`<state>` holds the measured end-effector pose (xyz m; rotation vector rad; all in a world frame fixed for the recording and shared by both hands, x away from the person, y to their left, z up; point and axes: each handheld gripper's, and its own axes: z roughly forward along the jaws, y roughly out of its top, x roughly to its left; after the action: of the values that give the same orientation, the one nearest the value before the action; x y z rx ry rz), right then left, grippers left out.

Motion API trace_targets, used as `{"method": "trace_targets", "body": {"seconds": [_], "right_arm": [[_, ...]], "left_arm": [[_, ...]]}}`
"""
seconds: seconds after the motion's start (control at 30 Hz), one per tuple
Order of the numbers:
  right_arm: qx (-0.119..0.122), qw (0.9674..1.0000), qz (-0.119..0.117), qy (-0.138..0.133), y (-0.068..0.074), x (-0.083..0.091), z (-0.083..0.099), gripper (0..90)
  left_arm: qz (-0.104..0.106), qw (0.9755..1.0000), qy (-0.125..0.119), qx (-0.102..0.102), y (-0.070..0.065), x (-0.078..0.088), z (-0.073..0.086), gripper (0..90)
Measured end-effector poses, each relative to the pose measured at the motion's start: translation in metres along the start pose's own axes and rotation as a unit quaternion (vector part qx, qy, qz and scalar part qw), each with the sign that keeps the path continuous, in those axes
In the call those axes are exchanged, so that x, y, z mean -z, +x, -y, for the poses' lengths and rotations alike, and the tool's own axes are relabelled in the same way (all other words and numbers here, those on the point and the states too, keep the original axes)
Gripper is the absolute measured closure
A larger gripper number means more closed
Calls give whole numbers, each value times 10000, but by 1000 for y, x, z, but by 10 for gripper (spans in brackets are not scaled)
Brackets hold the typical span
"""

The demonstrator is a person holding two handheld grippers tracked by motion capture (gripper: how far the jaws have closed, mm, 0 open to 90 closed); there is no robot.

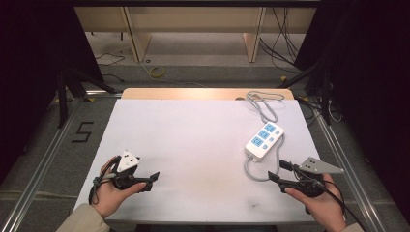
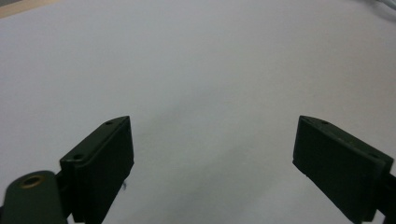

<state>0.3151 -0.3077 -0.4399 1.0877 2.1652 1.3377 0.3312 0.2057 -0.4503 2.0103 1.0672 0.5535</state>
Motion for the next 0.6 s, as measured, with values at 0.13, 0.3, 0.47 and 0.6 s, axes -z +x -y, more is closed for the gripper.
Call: {"method": "trace_targets", "body": {"seconds": [0.13, 0.3, 0.47, 0.6], "right_arm": [[-6, 9998, 130, 154, 0, 0, 1, 489], [2, 9992, 264, 284, -1, 1, -1, 634], [-7, 9992, 260, 302, -1, -1, -1, 652], [-20, 9990, 307, 330, -1, 0, -1, 683]], "left_arm": [[-45, 10000, 19, 63, 2, 1, 1, 129], [-146, 9995, 64, 281, 7, -1, 2, 139], [-157, 9996, 44, 235, 7, -1, 2, 142], [-145, 9997, 70, 158, 6, -1, 2, 145]]}}
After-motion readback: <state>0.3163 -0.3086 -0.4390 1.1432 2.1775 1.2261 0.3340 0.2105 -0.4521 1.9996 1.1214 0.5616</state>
